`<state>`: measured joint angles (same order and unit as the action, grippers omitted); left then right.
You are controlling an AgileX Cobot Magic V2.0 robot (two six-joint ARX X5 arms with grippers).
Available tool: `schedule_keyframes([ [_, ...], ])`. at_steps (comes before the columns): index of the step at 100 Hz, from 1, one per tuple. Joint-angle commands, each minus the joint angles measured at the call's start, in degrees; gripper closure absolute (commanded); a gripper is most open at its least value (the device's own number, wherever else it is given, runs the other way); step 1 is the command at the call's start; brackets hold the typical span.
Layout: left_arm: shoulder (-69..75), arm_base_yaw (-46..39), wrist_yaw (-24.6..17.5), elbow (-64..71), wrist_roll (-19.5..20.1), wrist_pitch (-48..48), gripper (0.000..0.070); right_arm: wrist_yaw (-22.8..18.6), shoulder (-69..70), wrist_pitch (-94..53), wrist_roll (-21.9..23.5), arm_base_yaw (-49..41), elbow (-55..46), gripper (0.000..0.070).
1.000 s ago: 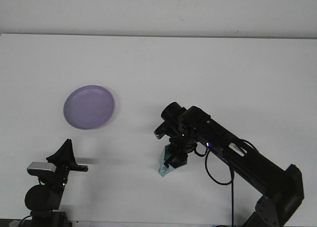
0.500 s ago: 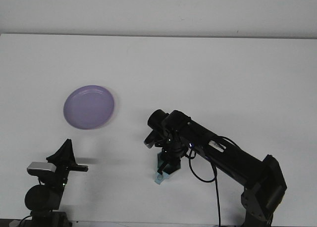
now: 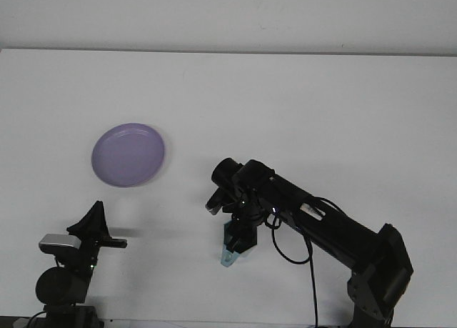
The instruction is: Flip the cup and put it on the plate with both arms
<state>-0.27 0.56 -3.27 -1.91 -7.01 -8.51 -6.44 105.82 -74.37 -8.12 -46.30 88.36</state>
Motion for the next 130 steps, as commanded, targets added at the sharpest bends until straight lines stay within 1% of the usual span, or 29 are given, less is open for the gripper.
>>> schedule_keyframes([
  [1, 0.02, 0.07, 0.07, 1.09, -0.22, -0.50, 0.0688, -0.15, 1.18, 0.22, -1.20, -0.61, 1.31, 0.0407],
  [12, 0.02, 0.07, 0.09, 1.09, -0.22, -0.52, 0.0688, 0.33, 1.01, -0.24, -1.36, -0.37, 1.73, 0.0404],
  [16, 0.02, 0.07, 0.09, 1.09, -0.24, -0.52, 0.0688, 0.35, 0.76, -1.27, -1.36, 0.00, 2.36, 0.0390],
  [25, 0.02, 0.07, 0.09, 1.09, -0.24, -0.52, 0.0688, 0.35, 0.63, -4.07, -1.31, 0.72, 4.96, 0.0289],
  [29, 0.02, 0.07, 0.07, 1.09, -0.31, -0.52, 0.0688, 0.31, 0.44, -4.15, -0.76, 0.94, 6.21, 0.0264],
  [36, 0.02, 0.07, 0.09, 1.09, -1.70, -0.55, 0.0688, 0.26, -1.29, -4.15, -0.46, 1.40, 8.09, 0.0263],
  [47, 0.02, 0.07, 0.07, 1.09, -1.97, -0.57, 0.0688, 0.44, -3.87, -4.15, -0.26, 1.70, 11.87, 0.0263],
  [63, 0.02, 0.07, 0.04, 0.79, -6.88, -0.63, 0.0688, 0.46, -9.51, -2.93, 0.59, 2.99, 15.82, 0.0264],
  [69, 0.02, 0.07, -0.20, 0.44, -9.53, -0.66, 0.0688, 0.48, -12.31, -0.33, 1.42, 3.82, 15.91, 0.0265],
  [72, 0.02, 0.07, -0.85, 0.17, -10.78, -0.59, 0.0688, 0.46, -13.73, 1.44, 1.92, 4.42, 15.89, 0.0265],
  [83, 0.02, 0.07, -4.87, -1.11, -12.28, -0.59, 0.0688, 0.48, -18.93, 7.91, 2.40, 6.86, 15.45, 0.0270],
  [89, -0.02, 0.11, -6.62, -2.14, -13.92, -0.46, 0.0688, 0.50, -21.88, 11.10, 2.62, 8.35, 14.51, 0.0271],
  [96, -0.15, 0.11, -7.96, -3.87, -16.66, 0.17, 0.0688, 0.87, -25.66, 14.64, 2.80, 10.14, 12.04, 0.0273],
  [104, -1.09, 0.20, -9.09, -6.82, -18.14, 2.23, 0.0688, 2.49, -30.97, 19.43, 2.93, 12.44, 6.45, 0.0288],
  [112, -3.06, 0.28, -10.80, -10.80, -17.94, 5.81, 0.0687, 3.91, -37.48, 25.51, 3.78, 14.99, -1.97, 0.0288],
  [120, -6.27, 0.33, -13.09, -15.21, -17.53, 10.08, 0.0687, 4.22, -44.83, 32.94, 5.49, 17.70, -12.00, 0.0288],
  [130, -11.67, 0.74, -16.35, -20.63, -14.99, 15.63, 0.0687, 6.12, -53.92, 41.88, 7.58, 21.00, -24.20, 0.0288],
])
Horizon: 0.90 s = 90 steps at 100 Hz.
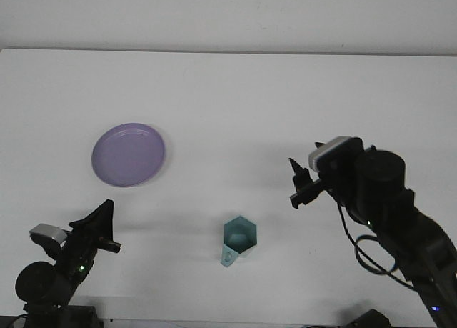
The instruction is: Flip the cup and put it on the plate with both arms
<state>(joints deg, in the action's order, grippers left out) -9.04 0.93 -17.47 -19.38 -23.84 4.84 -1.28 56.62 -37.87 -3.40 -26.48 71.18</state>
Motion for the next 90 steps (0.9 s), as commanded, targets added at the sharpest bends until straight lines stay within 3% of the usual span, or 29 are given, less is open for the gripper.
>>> schedule_keyframes([
  [1, -3.50, 0.44, -2.38, -3.69, 2.16, 2.82, 0.0687, 1.25, -5.62, 6.12, 3.06, 1.46, -8.15, 0.0288],
  [25, -18.32, 4.50, -6.12, -14.71, 6.12, 13.64, 0.0687, 5.97, -23.63, 17.14, 4.04, 6.67, -28.00, 0.0288],
  [43, -28.98, 11.32, -6.45, -21.51, 9.75, 18.27, 0.0687, 9.22, -32.87, 17.75, 3.98, 8.76, -36.33, 0.0288],
  [58, -37.92, 18.71, -6.45, -26.86, 10.23, 21.75, 0.0679, 9.29, -37.55, 17.18, 3.98, 9.90, -40.89, 0.0288],
  [63, -40.72, 21.16, -6.45, -28.70, 11.15, 23.30, 0.0641, 9.27, -38.18, 16.74, 4.00, 10.10, -41.33, 0.0288],
  [76, -49.62, 27.71, -6.34, -34.84, 12.76, 28.41, 0.0385, 9.27, -38.29, 17.33, 3.93, 10.10, -41.40, 0.0288],
  [90, -58.75, 32.52, -6.12, -42.10, 12.68, 34.69, 0.0354, 9.09, -38.18, 17.33, 3.96, 10.10, -41.40, 0.0288],
])
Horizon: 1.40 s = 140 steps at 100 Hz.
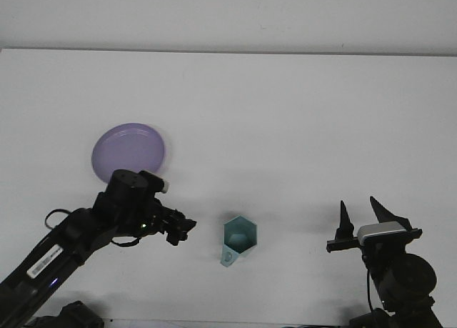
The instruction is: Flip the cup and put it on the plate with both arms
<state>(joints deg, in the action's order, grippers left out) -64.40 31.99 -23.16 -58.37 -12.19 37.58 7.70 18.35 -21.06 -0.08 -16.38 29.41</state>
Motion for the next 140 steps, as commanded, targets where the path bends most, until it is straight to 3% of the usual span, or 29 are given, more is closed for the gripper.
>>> schedule_keyframes([
  [1, -4.37, 1.92, -0.33, -3.96, 1.03, 2.69, 0.0353, 0.02, 0.09, 0.55, 0.63, 0.00, 0.37, 0.0288],
  [8, -9.11, 4.02, 1.29, -8.41, 1.01, 6.56, 0.0333, -0.15, 0.07, 0.90, 0.61, 0.00, 0.37, 0.0288],
  [21, -16.90, 7.26, 5.05, -16.66, 1.03, 13.20, 0.0184, -0.17, 0.07, 1.07, 0.63, 0.00, 0.37, 0.0288],
  [47, -25.64, 11.50, 5.38, -24.63, 1.22, 15.96, 0.0185, -0.17, 0.07, 1.40, 0.72, 0.00, 0.37, 0.0288],
  [112, -38.84, 14.64, 7.32, -24.79, 2.34, 12.85, 0.0199, -0.17, 0.07, 1.68, 0.74, 0.00, 0.37, 0.0288],
  [117, -39.06, 14.64, 7.32, -24.79, 2.34, 12.76, 0.0214, -0.17, 0.07, 1.68, 0.74, 0.00, 0.37, 0.0288],
  [122, -39.08, 14.71, 7.32, -24.79, 2.69, 12.35, 0.0275, -0.17, 0.07, 1.68, 0.74, 0.00, 0.37, 0.0288],
  [131, -39.08, 14.99, 7.41, -24.79, 2.78, 11.19, 0.0457, -0.17, 0.07, 1.68, 0.74, 0.00, 0.37, 0.0288],
  [140, -39.08, 15.02, 7.50, -24.79, 3.32, 10.97, 0.0594, -0.17, 0.09, 1.68, 0.74, 0.00, 0.37, 0.0288],
])
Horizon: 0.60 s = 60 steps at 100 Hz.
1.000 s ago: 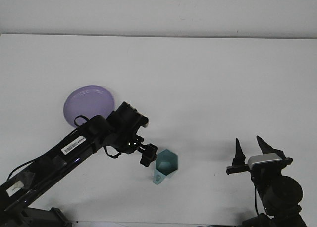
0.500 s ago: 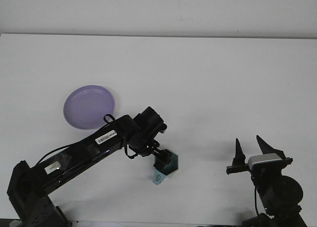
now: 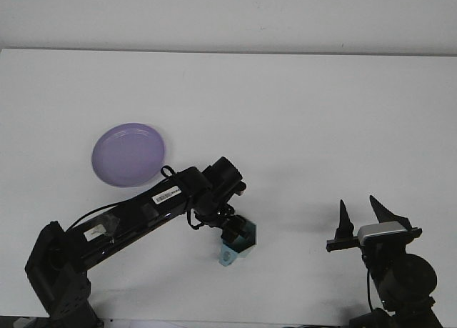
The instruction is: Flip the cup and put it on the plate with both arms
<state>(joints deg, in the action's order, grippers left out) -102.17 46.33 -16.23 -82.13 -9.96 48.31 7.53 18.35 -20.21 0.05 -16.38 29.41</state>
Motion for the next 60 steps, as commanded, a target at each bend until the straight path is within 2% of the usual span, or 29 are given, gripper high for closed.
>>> schedule_keyframes([
  [1, -1.31, 0.68, 0.57, -1.03, 1.29, 0.26, 0.0619, 0.00, 0.09, 0.83, 0.61, 0.00, 0.37, 0.0288],
  [6, -1.31, 0.70, 0.57, -1.03, 1.79, 0.26, 0.0700, 0.00, 0.09, 0.83, 0.61, 0.00, 0.37, 0.0288],
  [60, -1.25, 0.94, 1.03, -1.68, 1.75, -0.37, 0.0687, 0.02, 0.09, 0.66, 0.61, 0.00, 0.37, 0.0288],
])
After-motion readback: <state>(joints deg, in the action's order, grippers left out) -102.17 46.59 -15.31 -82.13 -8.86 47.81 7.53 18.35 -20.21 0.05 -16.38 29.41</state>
